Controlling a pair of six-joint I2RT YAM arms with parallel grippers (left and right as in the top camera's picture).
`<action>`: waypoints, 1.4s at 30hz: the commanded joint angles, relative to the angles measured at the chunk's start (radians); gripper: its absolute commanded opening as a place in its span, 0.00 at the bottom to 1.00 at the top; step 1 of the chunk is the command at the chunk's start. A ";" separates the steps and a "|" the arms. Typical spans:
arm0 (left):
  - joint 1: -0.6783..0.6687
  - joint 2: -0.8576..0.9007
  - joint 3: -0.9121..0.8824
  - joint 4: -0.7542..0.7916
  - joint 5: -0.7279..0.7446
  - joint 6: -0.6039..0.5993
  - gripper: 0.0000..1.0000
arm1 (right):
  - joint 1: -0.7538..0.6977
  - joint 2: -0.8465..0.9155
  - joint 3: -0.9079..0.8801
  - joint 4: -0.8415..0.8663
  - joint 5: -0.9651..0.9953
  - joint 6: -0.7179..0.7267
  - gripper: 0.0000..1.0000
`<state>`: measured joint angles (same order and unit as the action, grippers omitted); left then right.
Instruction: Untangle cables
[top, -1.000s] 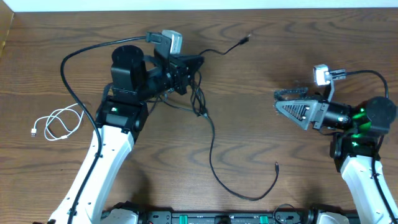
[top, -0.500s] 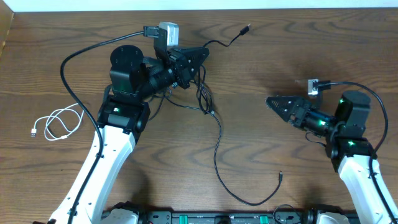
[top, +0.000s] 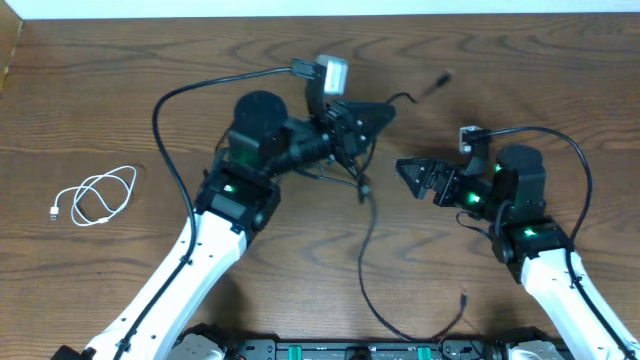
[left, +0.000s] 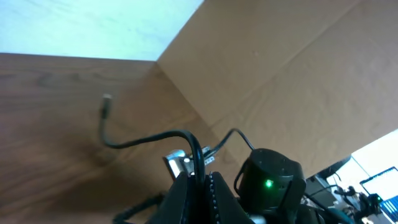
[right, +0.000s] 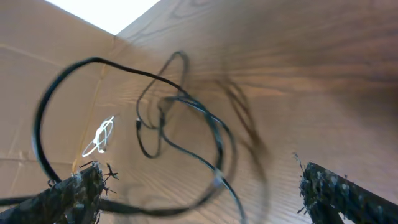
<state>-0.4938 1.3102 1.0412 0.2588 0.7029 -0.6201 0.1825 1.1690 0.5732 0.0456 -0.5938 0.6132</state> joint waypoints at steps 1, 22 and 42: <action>-0.025 0.001 0.010 0.010 -0.116 0.025 0.08 | 0.041 -0.003 0.002 0.042 -0.040 -0.088 0.99; -0.093 0.001 0.010 0.066 -0.173 -0.059 0.07 | 0.239 0.081 0.002 0.108 0.042 -0.412 0.99; -0.111 0.001 0.010 -0.255 -0.661 0.101 0.35 | 0.108 0.036 0.002 0.224 -0.319 -0.321 0.01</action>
<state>-0.6060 1.3117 1.0428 0.0544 0.2176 -0.5613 0.3340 1.2797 0.5728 0.2607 -0.7818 0.2611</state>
